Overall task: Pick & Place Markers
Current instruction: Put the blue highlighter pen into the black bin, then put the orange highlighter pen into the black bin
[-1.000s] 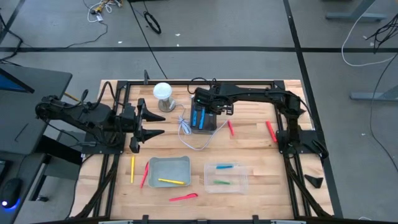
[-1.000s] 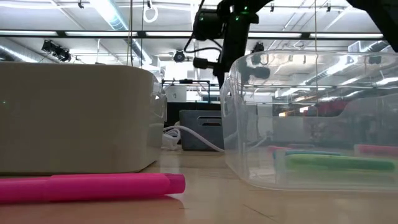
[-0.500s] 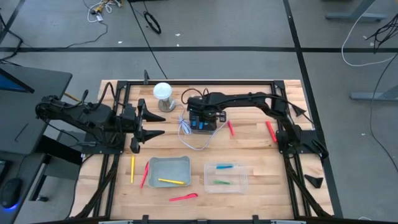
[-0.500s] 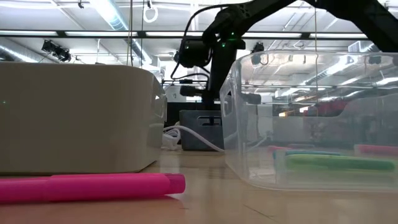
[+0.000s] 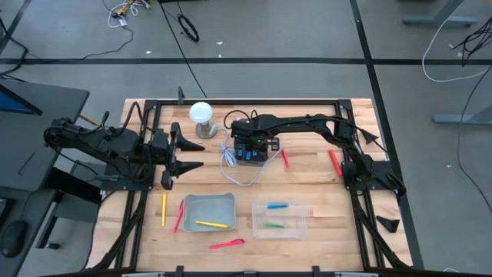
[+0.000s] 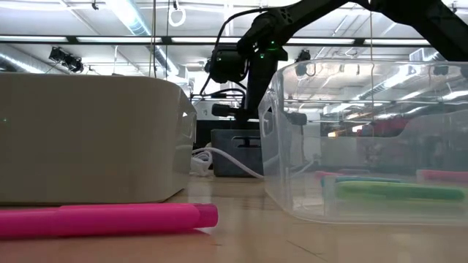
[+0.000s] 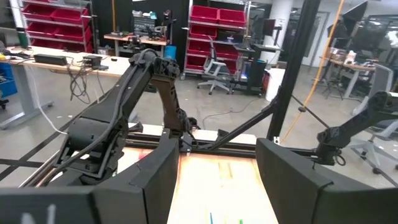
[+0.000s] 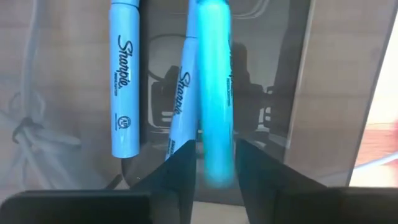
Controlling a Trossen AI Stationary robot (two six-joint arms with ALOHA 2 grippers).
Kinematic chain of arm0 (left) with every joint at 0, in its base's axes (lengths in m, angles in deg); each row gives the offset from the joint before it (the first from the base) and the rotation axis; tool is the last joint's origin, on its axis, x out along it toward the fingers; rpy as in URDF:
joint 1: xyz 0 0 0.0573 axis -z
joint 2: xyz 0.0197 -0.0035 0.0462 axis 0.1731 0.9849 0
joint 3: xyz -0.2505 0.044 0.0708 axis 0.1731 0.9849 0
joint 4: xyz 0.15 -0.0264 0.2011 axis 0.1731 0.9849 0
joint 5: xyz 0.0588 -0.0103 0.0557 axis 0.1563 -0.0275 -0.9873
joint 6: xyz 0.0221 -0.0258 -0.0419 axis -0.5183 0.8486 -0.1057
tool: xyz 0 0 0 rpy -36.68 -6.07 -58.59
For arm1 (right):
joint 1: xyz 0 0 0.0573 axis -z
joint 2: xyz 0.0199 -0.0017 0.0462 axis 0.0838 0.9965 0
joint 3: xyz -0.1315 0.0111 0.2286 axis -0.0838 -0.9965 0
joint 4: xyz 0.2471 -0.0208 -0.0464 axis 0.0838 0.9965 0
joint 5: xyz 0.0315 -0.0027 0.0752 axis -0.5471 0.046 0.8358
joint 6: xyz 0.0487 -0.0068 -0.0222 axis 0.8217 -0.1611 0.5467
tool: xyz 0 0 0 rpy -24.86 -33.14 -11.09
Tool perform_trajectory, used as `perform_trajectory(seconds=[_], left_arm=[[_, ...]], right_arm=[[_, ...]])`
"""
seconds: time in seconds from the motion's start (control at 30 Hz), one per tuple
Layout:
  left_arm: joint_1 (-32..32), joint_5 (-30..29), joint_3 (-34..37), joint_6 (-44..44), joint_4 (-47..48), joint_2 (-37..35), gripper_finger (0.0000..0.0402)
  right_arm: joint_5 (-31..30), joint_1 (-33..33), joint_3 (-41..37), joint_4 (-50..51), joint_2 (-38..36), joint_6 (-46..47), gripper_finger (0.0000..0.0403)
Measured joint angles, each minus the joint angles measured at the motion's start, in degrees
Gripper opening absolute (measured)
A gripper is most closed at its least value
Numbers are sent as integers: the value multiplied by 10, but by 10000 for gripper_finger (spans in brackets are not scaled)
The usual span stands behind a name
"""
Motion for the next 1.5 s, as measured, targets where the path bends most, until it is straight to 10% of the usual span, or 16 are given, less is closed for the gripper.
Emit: perform_trajectory(seconds=[0.73, 1.5], left_arm=[[0, 3, 0, 4, 0, 0, 220], [0, 3, 0, 15, 18, 0, 220]], right_arm=[[26, 0, 40, 24, -17, -81, 125], [55, 1, 160, 284, -61, -292, 113]])
